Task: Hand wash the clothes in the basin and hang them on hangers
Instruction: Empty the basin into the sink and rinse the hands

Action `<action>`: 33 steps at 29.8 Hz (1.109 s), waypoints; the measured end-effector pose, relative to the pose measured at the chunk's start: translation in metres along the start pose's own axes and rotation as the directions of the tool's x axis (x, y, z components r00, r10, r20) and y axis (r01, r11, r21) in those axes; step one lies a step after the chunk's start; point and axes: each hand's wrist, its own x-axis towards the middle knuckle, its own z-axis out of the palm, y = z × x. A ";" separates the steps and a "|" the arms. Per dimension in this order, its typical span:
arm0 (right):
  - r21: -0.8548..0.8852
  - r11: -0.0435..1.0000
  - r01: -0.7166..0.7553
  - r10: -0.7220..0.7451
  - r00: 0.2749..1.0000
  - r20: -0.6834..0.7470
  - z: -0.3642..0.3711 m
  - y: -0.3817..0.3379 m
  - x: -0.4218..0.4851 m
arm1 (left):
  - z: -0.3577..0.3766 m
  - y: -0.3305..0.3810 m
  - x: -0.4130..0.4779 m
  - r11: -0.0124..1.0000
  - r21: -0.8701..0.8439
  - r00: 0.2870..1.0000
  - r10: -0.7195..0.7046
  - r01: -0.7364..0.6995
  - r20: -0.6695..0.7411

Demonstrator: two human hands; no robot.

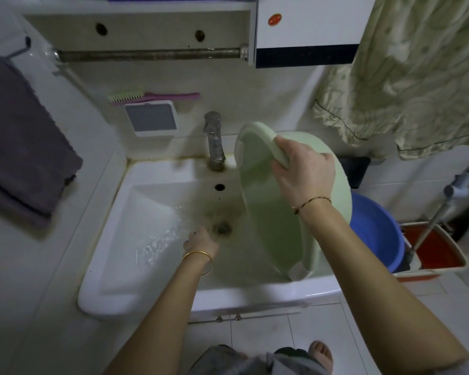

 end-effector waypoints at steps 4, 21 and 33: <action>-0.010 1.000 -0.006 0.006 1.000 -0.002 -0.004 -0.002 -0.003 | 0.003 0.005 -0.002 1.000 0.009 1.000 0.020 -0.020 0.011; 0.029 0.999 -0.040 0.040 0.999 -0.006 -0.005 -0.003 -0.010 | 0.003 0.011 -0.008 0.996 0.008 0.995 0.087 -0.087 0.046; 0.701 0.645 -0.304 0.462 0.886 -0.041 -0.006 0.040 -0.006 | 0.001 0.010 -0.002 0.995 -0.037 0.996 0.090 -0.091 -0.026</action>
